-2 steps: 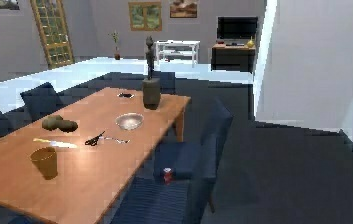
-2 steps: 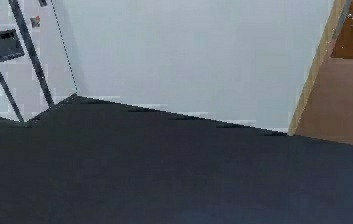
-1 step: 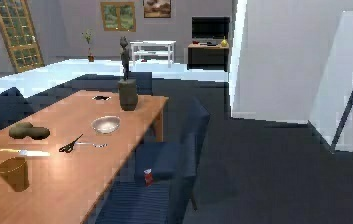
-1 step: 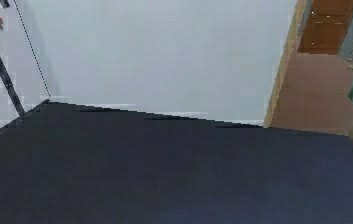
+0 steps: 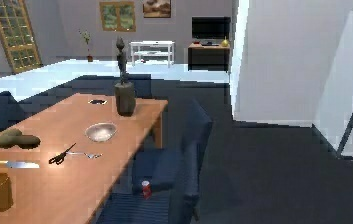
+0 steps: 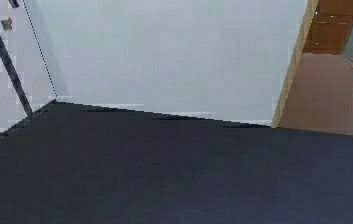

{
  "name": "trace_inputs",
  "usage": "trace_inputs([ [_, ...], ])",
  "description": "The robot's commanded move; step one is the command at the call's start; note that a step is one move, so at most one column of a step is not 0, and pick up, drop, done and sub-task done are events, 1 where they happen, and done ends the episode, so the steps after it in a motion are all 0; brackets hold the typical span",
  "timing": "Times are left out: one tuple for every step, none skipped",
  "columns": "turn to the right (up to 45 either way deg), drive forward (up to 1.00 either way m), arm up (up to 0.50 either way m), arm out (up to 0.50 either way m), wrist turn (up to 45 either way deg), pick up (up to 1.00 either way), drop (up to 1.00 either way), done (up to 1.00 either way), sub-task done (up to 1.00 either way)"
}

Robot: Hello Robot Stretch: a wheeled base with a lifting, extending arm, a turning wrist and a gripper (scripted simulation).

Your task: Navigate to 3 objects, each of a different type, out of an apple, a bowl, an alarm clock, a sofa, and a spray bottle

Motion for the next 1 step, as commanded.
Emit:
trace_inputs([
  [-21.0,0.0,0.0,0.0,0.0,0.0,0.0,0.0,0.0],
])
